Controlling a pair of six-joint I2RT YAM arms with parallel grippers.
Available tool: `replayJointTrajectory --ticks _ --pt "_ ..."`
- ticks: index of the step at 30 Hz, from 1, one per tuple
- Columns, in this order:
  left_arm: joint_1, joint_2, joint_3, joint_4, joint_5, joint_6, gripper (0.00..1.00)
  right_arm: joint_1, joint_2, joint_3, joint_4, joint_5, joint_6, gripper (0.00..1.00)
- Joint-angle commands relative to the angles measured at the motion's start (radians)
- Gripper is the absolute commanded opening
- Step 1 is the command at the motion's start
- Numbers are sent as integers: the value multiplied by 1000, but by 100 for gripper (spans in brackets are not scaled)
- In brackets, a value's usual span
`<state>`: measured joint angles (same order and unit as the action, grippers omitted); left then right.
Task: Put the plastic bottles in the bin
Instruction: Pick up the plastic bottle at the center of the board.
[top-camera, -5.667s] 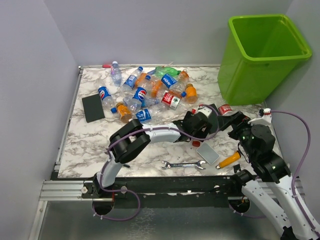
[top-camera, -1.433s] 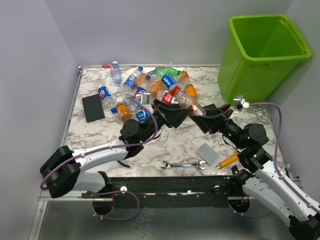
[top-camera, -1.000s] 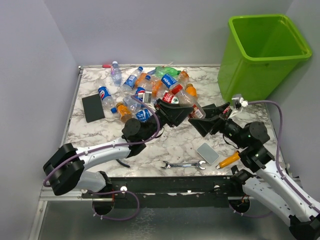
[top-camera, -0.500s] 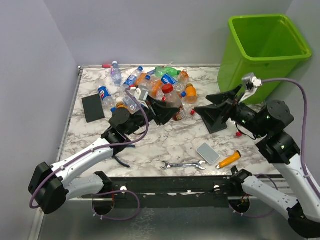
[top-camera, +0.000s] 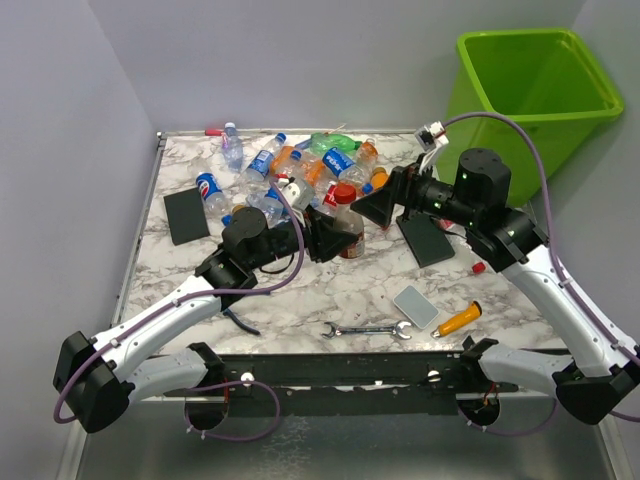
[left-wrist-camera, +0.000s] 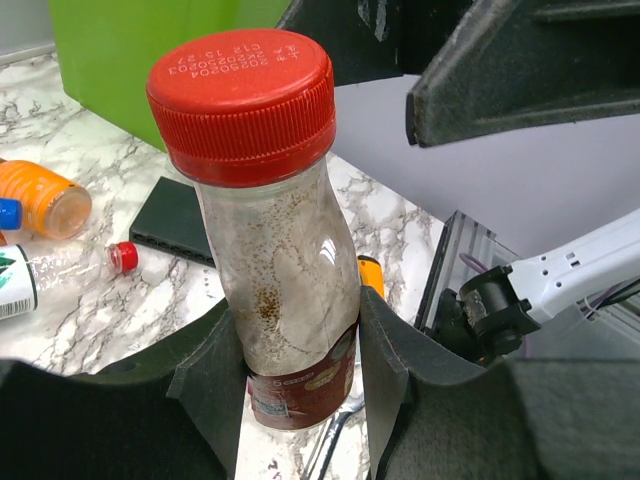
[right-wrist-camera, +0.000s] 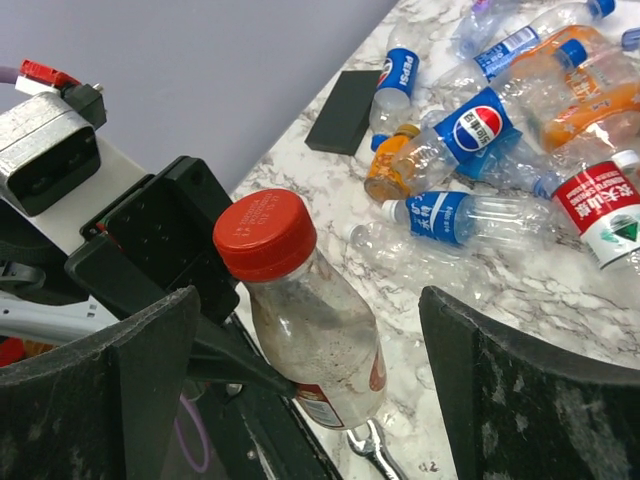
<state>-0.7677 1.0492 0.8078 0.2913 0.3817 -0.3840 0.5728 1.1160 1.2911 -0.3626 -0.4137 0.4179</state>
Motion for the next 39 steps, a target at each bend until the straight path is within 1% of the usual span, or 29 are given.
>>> replayJointTrajectory --ticks 1,4,6,11,14,16,20,21,23,24,25,26,28,29,30,31,34,36,37,39 --pt "-2 -5 19 -17 25 17 20 24 20 37 21 -59 22 93" --pt "-1 -3 23 -15 28 12 19 39 57 50 17 -55 19 91" --pt "-2 -1 24 -14 31 8 19 53 84 58 16 -52 17 87" --pt "-1 -2 19 -13 32 4 19 65 120 41 68 -35 37 65" --pt "-1 -7 13 -13 36 4 19 65 131 28 107 -27 51 57" --pt "-1 -9 13 -13 36 5 19 68 142 24 129 -34 59 55" --pt "-1 -12 9 -13 37 9 20 77 170 24 145 -40 61 56" --pt "-2 -13 7 -14 37 11 20 80 174 22 146 -41 59 55" --pt "-1 -16 6 -15 33 14 22 82 175 19 145 -37 58 48" --pt "-1 -19 6 -16 27 14 26 82 174 17 141 -34 57 43" --pt "-1 -23 5 -19 13 14 34 82 171 16 138 -29 54 36" --pt "-1 -28 3 -23 -6 12 53 82 163 17 128 -20 49 32" --pt "-1 -42 0 -31 -34 15 75 82 145 26 100 14 31 25" --pt "-2 -52 -2 -34 -48 18 84 82 133 38 76 37 15 22" --pt "-1 -62 -5 -39 -69 23 91 82 121 53 51 65 -2 18" --pt "-1 -78 -8 -46 -90 32 98 82 110 74 19 95 -25 15" --pt "-1 -145 -8 -82 -175 92 99 82 89 177 -103 212 -104 1" --pt "-1 -203 -7 -117 -264 154 99 82 89 282 -186 343 -163 1" --pt "-1 -238 -11 -130 -318 188 99 82 89 338 -215 442 -189 1" --pt "-1 -305 -37 -139 -442 253 99 82 83 427 -224 629 -224 0"
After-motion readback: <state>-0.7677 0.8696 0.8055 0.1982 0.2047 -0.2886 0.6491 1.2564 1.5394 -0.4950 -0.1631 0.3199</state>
